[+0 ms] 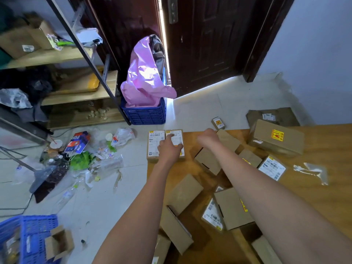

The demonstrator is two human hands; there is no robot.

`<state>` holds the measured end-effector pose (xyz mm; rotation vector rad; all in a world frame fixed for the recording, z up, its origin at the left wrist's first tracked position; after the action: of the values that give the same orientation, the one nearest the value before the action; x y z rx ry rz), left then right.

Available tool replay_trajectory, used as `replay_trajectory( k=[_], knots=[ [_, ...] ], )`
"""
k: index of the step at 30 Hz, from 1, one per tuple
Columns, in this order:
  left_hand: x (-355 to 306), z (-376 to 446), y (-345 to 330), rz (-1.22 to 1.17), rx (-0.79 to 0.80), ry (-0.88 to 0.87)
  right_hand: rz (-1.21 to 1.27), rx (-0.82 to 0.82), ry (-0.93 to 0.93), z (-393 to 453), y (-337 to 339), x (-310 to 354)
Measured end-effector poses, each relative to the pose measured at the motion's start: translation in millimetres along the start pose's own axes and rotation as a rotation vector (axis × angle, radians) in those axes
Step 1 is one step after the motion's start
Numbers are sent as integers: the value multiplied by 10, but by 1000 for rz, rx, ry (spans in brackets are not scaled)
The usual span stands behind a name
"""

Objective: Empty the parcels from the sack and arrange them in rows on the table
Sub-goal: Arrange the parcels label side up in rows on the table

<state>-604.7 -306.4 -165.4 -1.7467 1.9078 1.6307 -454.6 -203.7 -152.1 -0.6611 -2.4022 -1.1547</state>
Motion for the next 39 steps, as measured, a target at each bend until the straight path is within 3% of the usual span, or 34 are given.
replay_trajectory(
  k=[5, 12, 19, 24, 28, 32, 39],
  knots=[
    [127, -354, -107, -22, 67, -17, -50, 61, 12, -255, -153, -205],
    [707, -786, -389, 47, 205, 109, -127, 159, 29, -616, -657, -487],
    [995, -994, -705, 338, 296, 82, -419, 249, 83, -722, -1009, -710],
    [977, -990, -825, 502, 290, 3, -419, 281, 65, -650, -1155, -801],
    [1014, -964, -923, 556, 330, 4, -408, 267, 66, -570, -1183, -846],
    [984, -943, -951, 586, 325, -8, -409, 105, 164, -459, -925, -730],
    [896, -906, -980, 600, 332, -42, -692, 27, 215, -101, -645, -608]
  ],
)
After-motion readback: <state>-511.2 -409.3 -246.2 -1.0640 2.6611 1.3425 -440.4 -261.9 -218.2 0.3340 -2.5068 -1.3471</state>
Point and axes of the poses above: each hand's wrist, its own z-axis towards the middle knuckle, its own y-axis out of the back of the hand, x = y × z, the point moved 8 cm from there along z, towards the middle knuckle
